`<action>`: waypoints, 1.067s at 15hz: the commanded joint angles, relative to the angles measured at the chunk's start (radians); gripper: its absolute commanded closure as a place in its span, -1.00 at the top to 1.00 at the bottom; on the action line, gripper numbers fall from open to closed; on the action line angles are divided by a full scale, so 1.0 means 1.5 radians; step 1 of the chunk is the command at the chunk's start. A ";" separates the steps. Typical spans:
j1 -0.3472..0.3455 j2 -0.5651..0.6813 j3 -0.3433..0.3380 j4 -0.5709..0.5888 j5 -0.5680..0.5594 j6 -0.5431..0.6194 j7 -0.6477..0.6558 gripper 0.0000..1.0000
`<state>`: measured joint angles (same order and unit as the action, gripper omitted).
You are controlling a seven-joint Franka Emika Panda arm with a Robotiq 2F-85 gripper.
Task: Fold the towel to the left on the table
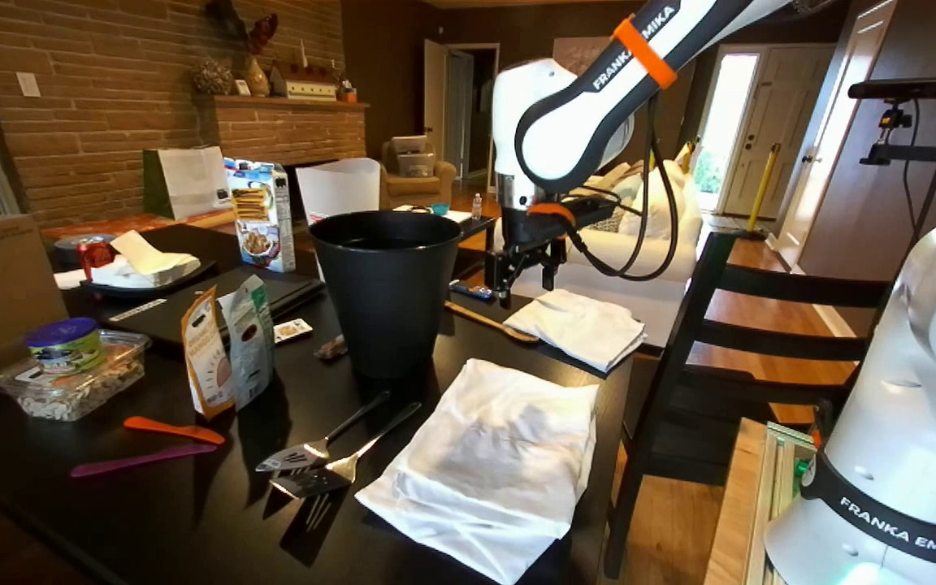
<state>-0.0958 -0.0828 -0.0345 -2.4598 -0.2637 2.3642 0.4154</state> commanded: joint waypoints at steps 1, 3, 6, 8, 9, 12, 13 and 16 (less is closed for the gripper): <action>0.002 0.011 -0.003 0.002 0.000 0.002 0.000 1.00; 0.003 0.013 -0.003 0.003 0.000 0.002 0.000 1.00; 0.003 0.009 -0.003 0.004 0.000 0.001 0.000 1.00; 0.003 0.047 -0.003 0.003 -0.002 0.034 0.012 1.00; 0.004 0.060 -0.004 0.004 -0.002 0.041 0.016 1.00; 0.010 0.108 -0.007 0.007 -0.008 0.094 0.023 1.00; 0.013 0.125 -0.010 0.010 -0.012 0.112 0.025 1.00; 0.024 0.175 -0.022 0.012 -0.016 0.188 0.033 1.00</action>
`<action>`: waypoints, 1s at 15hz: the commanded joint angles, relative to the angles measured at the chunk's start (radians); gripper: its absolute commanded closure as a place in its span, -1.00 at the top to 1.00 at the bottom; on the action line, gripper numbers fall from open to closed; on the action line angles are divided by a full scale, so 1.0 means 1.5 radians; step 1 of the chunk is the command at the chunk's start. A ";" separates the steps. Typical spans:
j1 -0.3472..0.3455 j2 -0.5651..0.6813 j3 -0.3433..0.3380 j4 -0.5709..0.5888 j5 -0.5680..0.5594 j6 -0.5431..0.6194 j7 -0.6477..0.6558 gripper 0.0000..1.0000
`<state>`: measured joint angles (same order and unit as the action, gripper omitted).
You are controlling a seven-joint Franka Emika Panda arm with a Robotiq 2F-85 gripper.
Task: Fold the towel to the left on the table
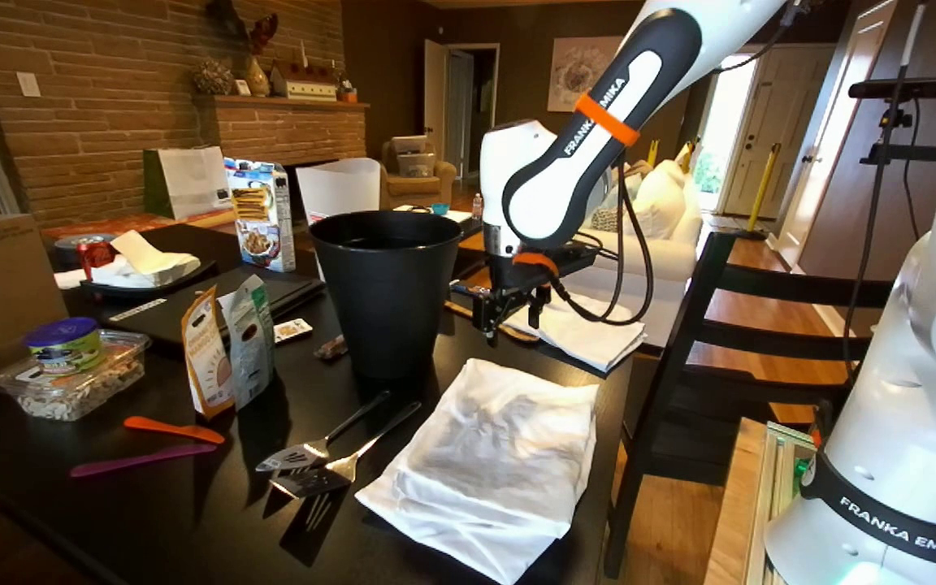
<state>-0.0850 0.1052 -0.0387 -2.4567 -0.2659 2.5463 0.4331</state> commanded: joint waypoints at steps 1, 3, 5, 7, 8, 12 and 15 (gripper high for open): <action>0.021 0.064 -0.024 0.010 -0.008 0.090 0.019 1.00; 0.032 0.092 -0.040 0.012 -0.009 0.142 0.021 1.00; 0.048 0.120 -0.061 0.020 -0.008 0.187 0.021 1.00; 0.064 0.144 -0.080 0.027 0.003 0.222 0.016 1.00; 0.070 0.157 -0.086 0.032 0.015 0.240 0.011 1.00; 0.096 0.195 -0.106 0.049 0.047 0.276 -0.006 1.00; 0.106 0.216 -0.109 0.063 0.079 0.298 -0.015 1.00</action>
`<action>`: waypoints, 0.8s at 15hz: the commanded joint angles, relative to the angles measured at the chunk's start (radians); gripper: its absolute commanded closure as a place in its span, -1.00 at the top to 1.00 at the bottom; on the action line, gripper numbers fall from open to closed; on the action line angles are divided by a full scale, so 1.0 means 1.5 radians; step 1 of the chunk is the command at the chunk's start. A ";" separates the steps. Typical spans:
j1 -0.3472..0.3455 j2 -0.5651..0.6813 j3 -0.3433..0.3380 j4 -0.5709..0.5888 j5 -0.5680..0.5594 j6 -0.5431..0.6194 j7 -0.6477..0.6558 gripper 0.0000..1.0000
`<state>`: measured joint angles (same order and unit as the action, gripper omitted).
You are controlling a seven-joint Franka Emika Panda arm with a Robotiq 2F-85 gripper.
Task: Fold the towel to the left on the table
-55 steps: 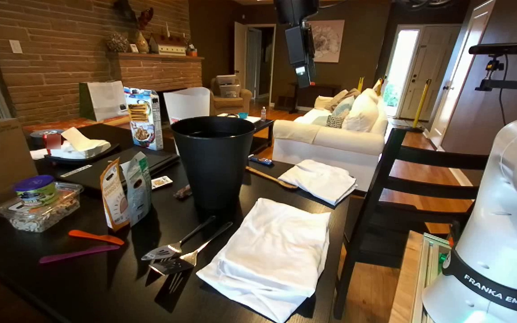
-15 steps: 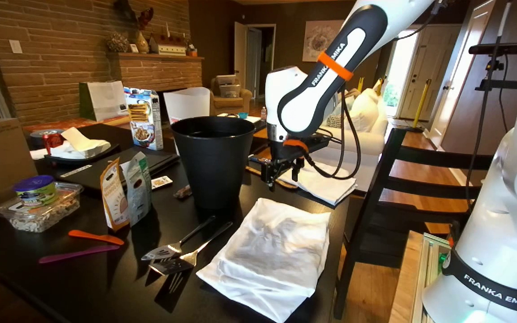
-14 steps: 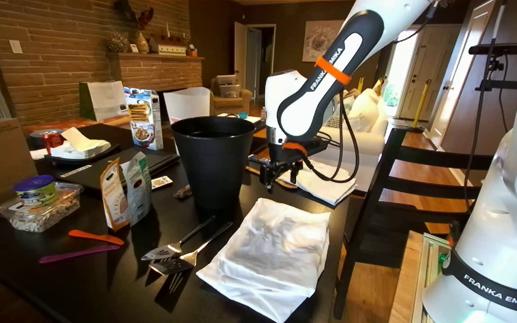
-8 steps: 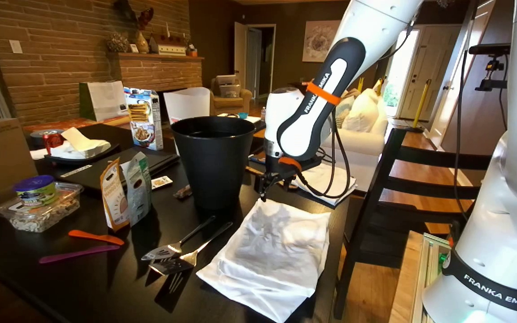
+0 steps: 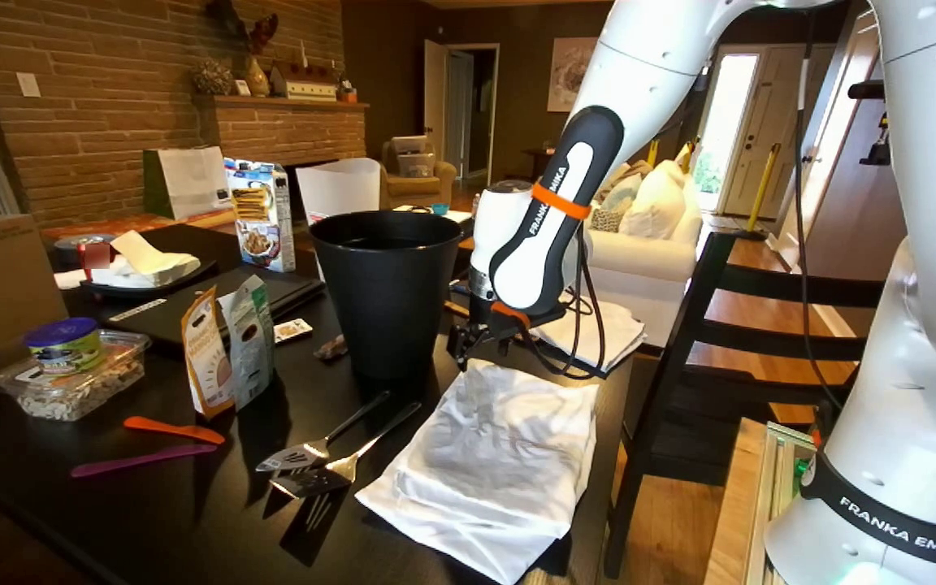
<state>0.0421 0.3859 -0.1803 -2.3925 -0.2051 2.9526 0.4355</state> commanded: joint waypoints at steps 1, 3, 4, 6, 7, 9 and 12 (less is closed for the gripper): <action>0.023 0.036 -0.012 0.025 0.051 0.032 -0.022 1.00; 0.030 0.048 -0.017 0.035 0.068 0.045 -0.028 1.00; 0.033 0.052 -0.020 0.039 0.075 0.050 -0.030 1.00; 0.038 0.060 -0.026 0.047 0.085 0.050 -0.037 0.50; 0.043 0.062 -0.031 0.048 0.086 0.050 -0.041 0.47; 0.053 0.066 -0.042 0.051 0.085 0.043 -0.046 0.18; 0.066 0.072 -0.056 0.053 0.083 0.032 -0.050 -0.24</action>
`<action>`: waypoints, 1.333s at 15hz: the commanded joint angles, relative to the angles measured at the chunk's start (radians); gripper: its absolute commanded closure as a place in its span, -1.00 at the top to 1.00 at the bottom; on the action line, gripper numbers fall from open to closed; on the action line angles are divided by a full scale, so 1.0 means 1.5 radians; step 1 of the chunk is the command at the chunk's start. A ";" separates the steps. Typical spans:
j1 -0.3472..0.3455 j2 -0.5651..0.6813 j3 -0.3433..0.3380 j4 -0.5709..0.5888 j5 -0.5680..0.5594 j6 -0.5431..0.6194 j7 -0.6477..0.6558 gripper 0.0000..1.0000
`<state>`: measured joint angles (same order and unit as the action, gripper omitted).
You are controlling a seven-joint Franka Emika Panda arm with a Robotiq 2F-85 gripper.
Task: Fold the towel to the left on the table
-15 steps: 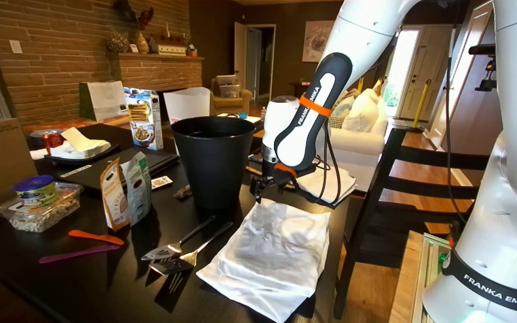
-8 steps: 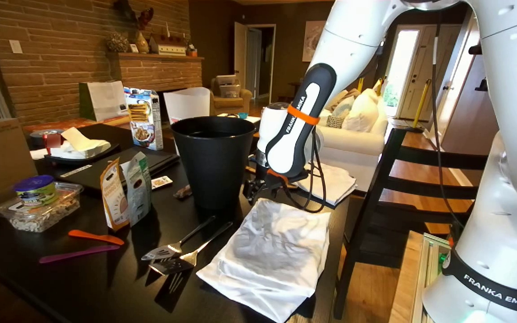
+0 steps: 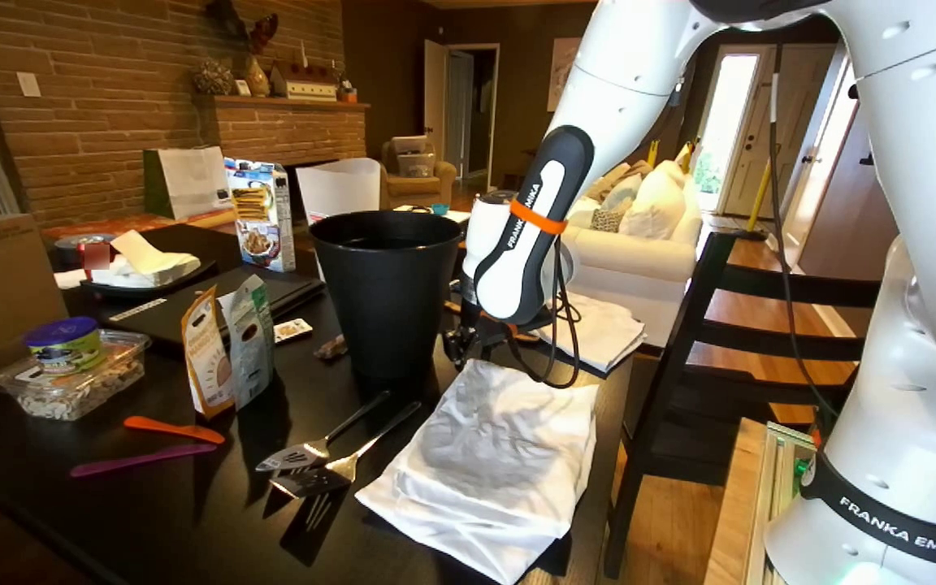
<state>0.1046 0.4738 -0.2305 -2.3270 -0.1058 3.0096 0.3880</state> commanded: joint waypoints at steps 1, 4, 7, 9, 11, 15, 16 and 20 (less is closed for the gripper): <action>0.031 0.015 -0.029 0.010 0.015 -0.007 -0.017 -0.40; 0.040 0.010 -0.037 0.010 0.019 -0.016 -0.015 -0.80; 0.081 0.003 -0.089 0.009 0.000 -0.026 0.006 -1.00; 0.107 -0.011 -0.127 0.004 -0.007 -0.037 0.017 -1.00; 0.137 -0.033 -0.169 -0.003 -0.020 -0.053 0.025 -0.98; 0.180 -0.075 -0.215 -0.015 -0.058 -0.098 0.059 -0.98; 0.187 -0.091 -0.220 -0.022 -0.073 -0.112 0.072 -0.98; 0.190 -0.161 -0.200 -0.053 -0.136 -0.172 0.135 -0.98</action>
<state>0.3778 0.3416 -0.5413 -2.3419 -0.2312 2.8142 0.5108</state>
